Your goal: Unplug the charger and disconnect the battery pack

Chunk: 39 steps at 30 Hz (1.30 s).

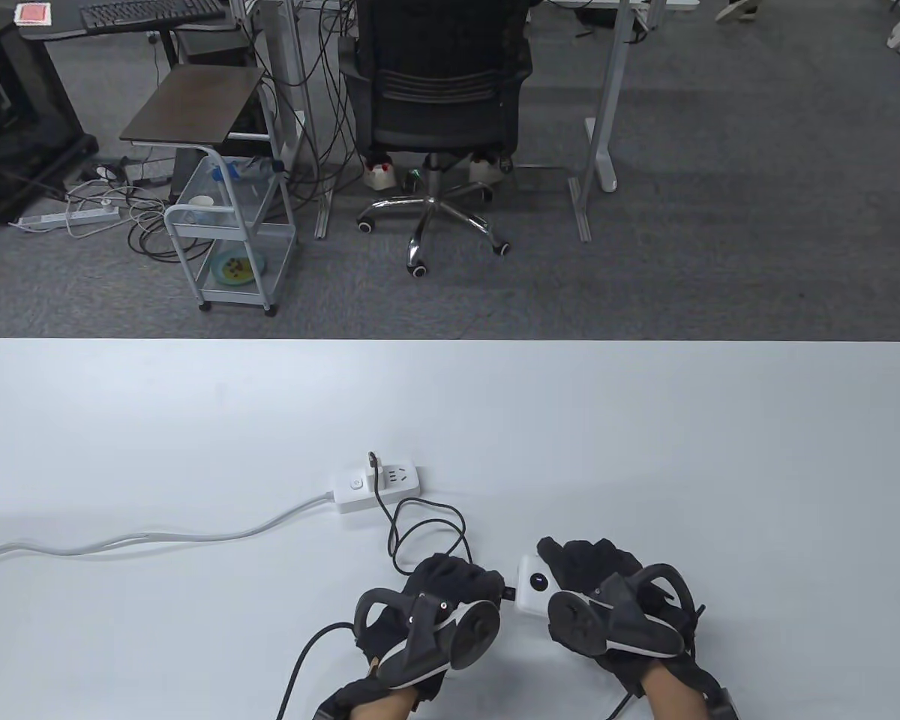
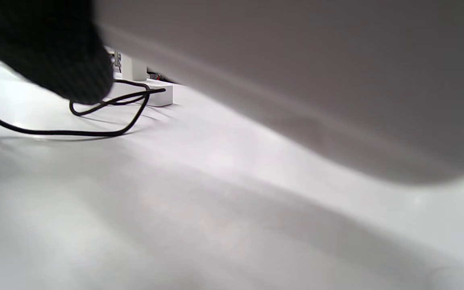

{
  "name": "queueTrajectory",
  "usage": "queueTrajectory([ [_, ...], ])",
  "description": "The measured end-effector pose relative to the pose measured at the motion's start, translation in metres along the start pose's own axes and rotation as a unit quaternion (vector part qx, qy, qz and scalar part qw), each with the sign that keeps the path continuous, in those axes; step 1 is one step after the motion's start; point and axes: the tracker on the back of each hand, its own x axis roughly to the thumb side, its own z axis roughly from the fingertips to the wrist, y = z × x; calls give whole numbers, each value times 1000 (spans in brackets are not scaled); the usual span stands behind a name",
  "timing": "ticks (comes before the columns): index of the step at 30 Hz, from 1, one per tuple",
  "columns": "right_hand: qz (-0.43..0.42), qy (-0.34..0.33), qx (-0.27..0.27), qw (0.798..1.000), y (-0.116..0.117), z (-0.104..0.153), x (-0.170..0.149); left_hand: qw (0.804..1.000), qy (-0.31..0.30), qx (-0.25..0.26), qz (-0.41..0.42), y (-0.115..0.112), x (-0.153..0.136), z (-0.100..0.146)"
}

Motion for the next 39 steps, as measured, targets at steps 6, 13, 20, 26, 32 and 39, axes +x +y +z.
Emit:
queueTrajectory([
  [6,34,0,1,999,-1,2,5,1000,8,-18,-18,-4,2,-2],
  [13,49,-1,-8,999,-9,6,8,1000,15,-11,-24,1,4,2],
  [20,44,-4,-6,999,-7,5,8,999,-1,15,-49,1,6,7],
  [26,37,3,3,999,-7,4,11,998,15,16,-58,1,4,5],
  [32,13,8,14,1000,-6,2,6,999,16,16,-36,2,4,5],
  [39,23,6,14,1000,-5,1,8,999,15,11,-44,0,4,5],
])
